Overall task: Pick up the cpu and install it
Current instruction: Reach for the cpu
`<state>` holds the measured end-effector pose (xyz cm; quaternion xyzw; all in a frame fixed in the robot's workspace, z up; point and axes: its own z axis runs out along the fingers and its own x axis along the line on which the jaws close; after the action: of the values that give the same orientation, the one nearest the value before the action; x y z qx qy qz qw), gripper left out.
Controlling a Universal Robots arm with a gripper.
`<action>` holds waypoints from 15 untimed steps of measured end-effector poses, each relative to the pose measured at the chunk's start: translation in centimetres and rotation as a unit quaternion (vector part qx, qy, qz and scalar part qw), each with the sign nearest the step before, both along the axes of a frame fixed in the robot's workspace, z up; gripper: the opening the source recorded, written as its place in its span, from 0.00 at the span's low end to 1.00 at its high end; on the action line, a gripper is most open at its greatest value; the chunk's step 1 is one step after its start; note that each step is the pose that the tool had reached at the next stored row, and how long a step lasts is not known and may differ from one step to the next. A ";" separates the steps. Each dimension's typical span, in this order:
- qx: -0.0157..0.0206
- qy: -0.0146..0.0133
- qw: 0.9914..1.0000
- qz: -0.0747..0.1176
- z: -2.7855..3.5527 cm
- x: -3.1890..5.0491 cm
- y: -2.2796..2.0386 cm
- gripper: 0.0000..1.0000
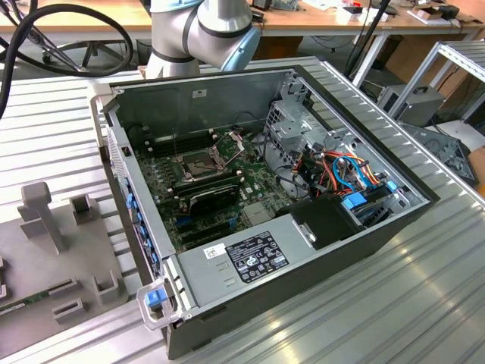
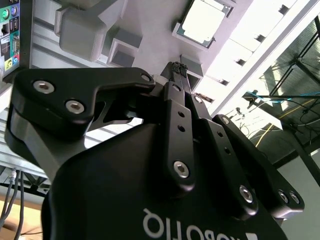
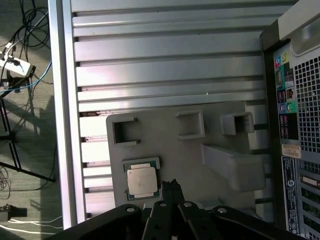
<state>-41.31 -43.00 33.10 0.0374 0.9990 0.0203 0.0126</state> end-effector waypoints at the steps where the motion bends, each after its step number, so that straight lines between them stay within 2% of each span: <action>1: 0.000 0.000 1.000 0.000 -0.01 0.00 0.00 0.11; 8: 0.000 0.000 1.000 0.000 -0.11 -0.01 -0.38 0.11; 12: 0.000 0.000 1.000 0.000 -0.77 -0.25 -0.42 0.11; 15: 0.000 0.000 1.000 0.000 -1.68 -0.52 -0.41 0.11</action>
<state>-41.83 -43.41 31.42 0.0375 0.9990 0.0203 0.0126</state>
